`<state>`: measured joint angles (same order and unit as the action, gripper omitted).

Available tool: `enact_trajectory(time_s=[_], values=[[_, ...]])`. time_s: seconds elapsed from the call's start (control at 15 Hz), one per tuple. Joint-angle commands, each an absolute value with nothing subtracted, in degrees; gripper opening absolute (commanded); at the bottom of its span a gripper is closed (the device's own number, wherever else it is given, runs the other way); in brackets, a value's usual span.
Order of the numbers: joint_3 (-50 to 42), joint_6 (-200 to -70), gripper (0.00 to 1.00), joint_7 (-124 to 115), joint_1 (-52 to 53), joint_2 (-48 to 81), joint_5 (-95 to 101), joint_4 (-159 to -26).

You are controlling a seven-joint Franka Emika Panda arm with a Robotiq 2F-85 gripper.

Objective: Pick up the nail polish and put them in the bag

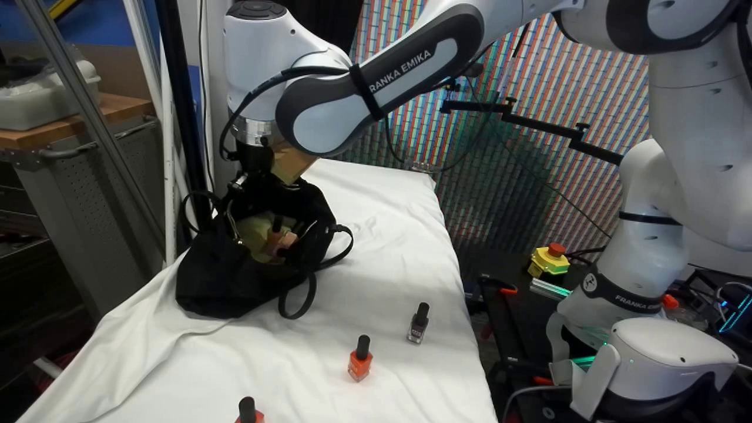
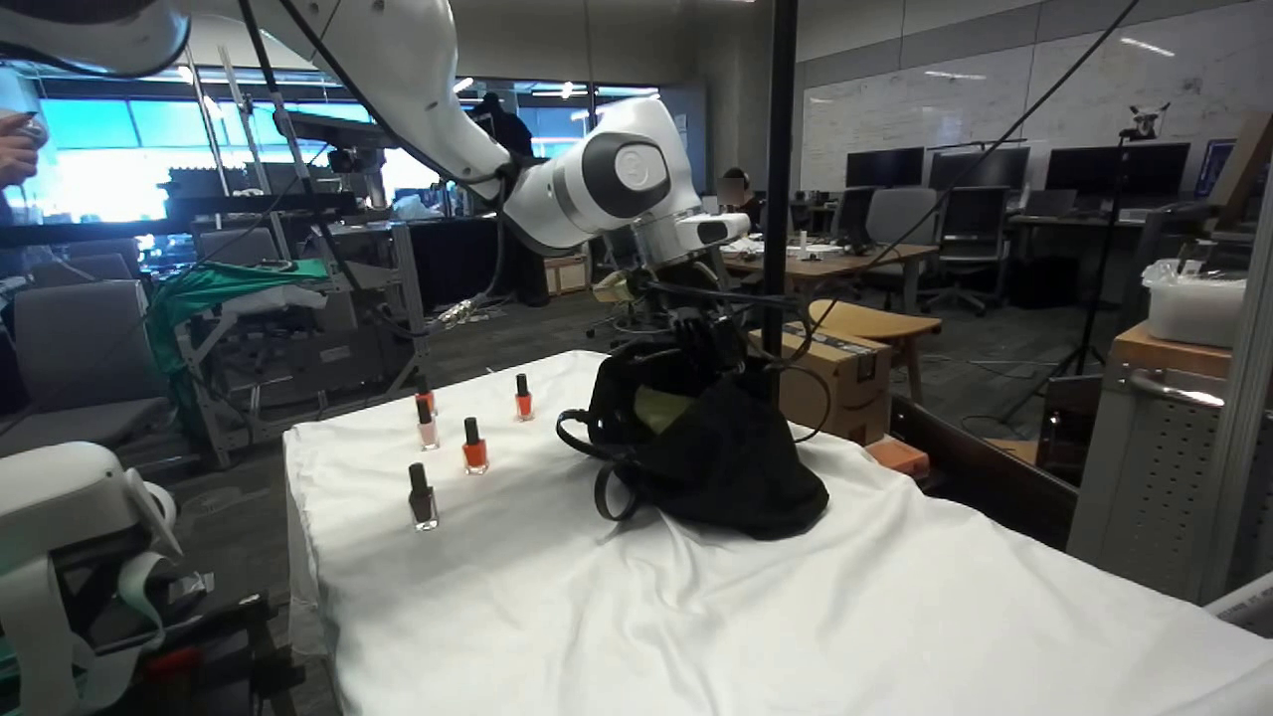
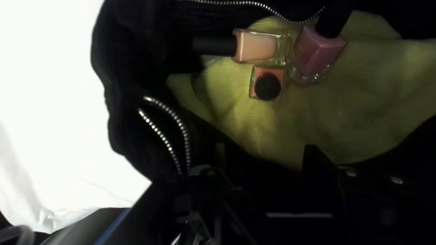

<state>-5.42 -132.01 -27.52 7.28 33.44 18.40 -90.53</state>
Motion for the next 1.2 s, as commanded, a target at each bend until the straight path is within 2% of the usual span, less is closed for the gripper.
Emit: enact_trajectory(time_s=[0.0,0.53,1.13], values=[[-6.64,-130.66,0.97,-26.91,8.45,33.75,18.05,-88.92],[-4.1,-126.83,1.0,-23.47,8.73,26.77,15.6,-97.88],[-1.7,-125.14,1.0,-24.17,7.91,12.41,11.35,-115.98]])
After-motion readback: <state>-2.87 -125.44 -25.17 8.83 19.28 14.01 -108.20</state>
